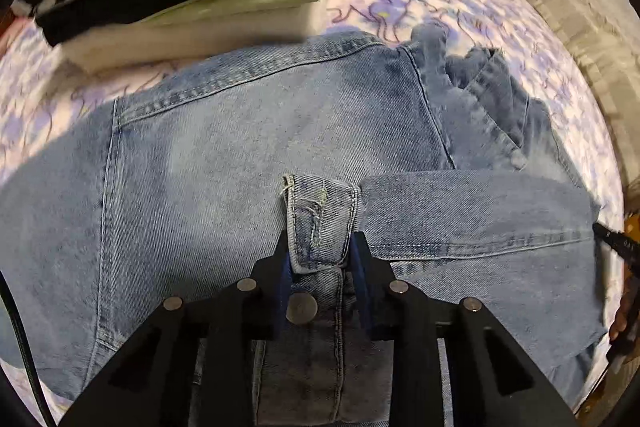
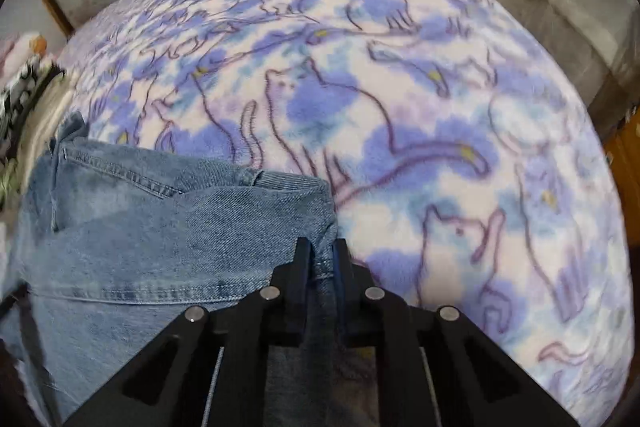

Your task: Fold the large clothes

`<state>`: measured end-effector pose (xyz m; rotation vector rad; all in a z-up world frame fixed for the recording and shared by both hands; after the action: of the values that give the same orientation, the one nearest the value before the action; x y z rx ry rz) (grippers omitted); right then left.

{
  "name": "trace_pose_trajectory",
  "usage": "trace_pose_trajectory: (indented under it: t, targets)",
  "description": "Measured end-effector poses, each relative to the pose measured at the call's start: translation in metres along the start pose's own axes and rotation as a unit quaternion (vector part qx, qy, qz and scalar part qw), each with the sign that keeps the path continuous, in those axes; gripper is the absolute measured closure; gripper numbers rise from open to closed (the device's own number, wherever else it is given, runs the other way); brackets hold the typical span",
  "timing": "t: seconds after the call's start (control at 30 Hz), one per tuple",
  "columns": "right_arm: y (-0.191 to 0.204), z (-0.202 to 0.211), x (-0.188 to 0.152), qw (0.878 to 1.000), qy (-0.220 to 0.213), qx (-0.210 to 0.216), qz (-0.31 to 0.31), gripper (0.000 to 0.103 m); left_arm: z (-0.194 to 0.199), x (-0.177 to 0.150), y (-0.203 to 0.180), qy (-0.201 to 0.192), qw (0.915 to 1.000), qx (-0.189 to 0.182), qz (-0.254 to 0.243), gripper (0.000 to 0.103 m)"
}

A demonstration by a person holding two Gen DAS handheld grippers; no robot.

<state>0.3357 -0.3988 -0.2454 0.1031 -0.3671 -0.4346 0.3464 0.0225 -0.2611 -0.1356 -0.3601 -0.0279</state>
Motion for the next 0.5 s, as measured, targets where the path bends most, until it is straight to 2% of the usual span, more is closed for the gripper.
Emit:
trace_pose_trajectory:
  t: [0.07,0.1,0.13,0.23,0.37,0.5]
  targets:
    - [-0.004,0.016,-0.005,0.999,0.016,0.023,-0.017,0.086,0.01,-0.003,0.002,0.001,0.9999,-0.011,0.007,0.063]
    - [-0.005,0.027,-0.012,0.999,0.024,0.033,-0.014,0.085,0.016,-0.008,0.003,0.007,0.9997,-0.021,0.009,0.043]
    - [-0.005,0.035,-0.019,0.999,0.027,0.037,-0.008,0.081,0.019,-0.012,0.004,0.007,0.9995,-0.027,0.012,0.036]
    - [-0.008,0.068,-0.055,0.998,0.039,0.039,0.037,0.075,0.035,-0.033,0.01,0.002,0.9993,-0.037,0.005,0.036]
    - [-0.009,0.096,-0.097,0.995,0.055,0.047,0.07,0.075,0.036,-0.062,0.019,0.013,0.999,-0.044,0.002,0.036]
    - [-0.006,0.102,-0.12,0.992,0.05,0.031,0.108,0.075,0.036,-0.072,0.016,0.005,0.9991,-0.042,0.0,0.036]
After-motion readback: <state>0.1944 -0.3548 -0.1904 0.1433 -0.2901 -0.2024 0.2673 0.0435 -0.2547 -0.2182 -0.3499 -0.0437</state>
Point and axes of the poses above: each gripper's, at about its wrist camera, not at the fingertips, and z roughly against the way its jaws point, y to its left, x to its top, the point moved 7 cm from there along -z, roughly the way its jaws point, and after that the axes turned 8 degrees about -z, right-handed, at the moved point
